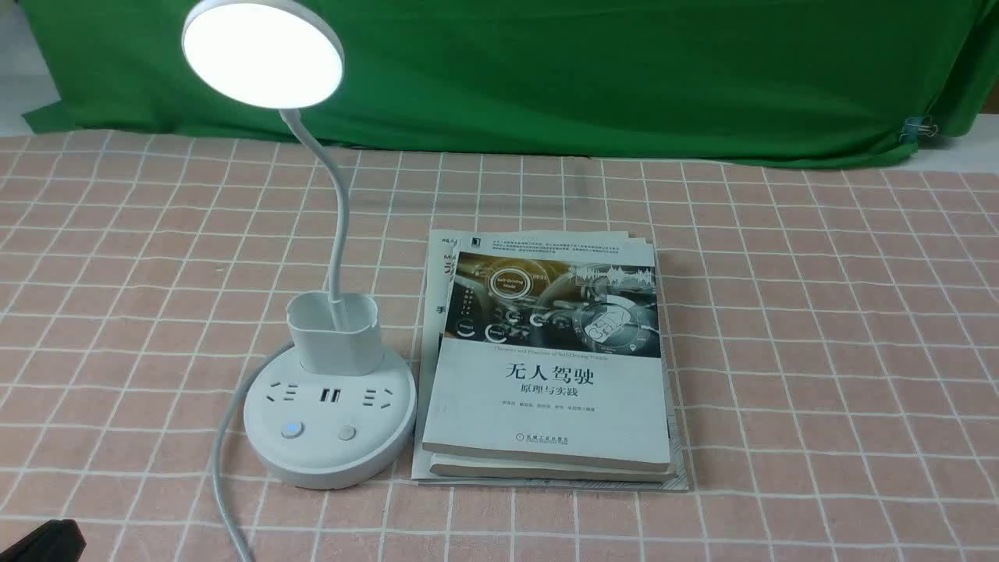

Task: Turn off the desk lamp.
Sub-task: Use the left arm to press the button switch on the lamp holder

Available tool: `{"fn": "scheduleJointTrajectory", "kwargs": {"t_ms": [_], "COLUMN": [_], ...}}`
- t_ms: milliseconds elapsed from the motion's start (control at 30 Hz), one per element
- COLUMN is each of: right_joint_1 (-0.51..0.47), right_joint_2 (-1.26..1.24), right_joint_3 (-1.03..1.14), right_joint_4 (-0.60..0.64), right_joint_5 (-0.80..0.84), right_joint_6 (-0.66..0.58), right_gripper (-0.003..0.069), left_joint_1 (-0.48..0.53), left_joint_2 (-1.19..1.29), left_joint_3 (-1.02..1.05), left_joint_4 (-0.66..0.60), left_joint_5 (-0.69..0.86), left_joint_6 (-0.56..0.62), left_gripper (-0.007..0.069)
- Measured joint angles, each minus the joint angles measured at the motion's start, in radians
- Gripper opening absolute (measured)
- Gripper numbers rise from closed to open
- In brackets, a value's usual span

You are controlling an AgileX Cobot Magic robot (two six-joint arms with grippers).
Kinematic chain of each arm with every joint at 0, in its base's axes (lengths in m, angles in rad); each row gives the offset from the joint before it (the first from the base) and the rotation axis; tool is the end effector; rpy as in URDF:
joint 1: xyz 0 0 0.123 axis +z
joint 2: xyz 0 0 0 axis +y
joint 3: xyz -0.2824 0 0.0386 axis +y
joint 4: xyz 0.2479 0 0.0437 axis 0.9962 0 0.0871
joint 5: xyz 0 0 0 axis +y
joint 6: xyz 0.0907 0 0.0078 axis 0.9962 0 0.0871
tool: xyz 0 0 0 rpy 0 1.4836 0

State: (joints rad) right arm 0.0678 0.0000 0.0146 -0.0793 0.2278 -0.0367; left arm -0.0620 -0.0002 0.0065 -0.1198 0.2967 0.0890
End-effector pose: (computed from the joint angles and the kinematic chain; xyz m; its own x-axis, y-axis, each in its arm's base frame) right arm 0.0560 0.0022 0.1875 -0.1469 -0.1239 -0.9814 -0.0672 0.9911 -0.1151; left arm 0.0543 -0.0066 0.1843 -0.2142 -0.0123 -0.9767 0.0905 0.9954 -0.0324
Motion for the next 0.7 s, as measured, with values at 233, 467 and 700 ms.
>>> {"fn": "scheduleJointTrajectory", "kwargs": {"t_ms": [233,467,700], "right_joint_1": [0.000,0.000,0.000], "right_joint_2": [0.000,0.000,0.000], "right_joint_3": [0.000,0.000,0.000], "right_joint_4": [0.000,0.000,0.000], "right_joint_5": [0.000,0.000,0.000], "right_joint_6": [0.000,0.000,0.000], "right_gripper": [0.0240,0.0240,0.0240], "left_joint_1": [0.000,0.000,0.000], "left_joint_2": [0.000,0.000,0.000], "left_joint_3": [0.000,0.001,0.001], "left_joint_4": [0.000,-0.094,-0.559], "left_joint_5": [0.000,-0.079,-0.334], "left_joint_6": [0.000,0.000,-0.056], "left_gripper": [0.0006,0.0006,0.0006]}}
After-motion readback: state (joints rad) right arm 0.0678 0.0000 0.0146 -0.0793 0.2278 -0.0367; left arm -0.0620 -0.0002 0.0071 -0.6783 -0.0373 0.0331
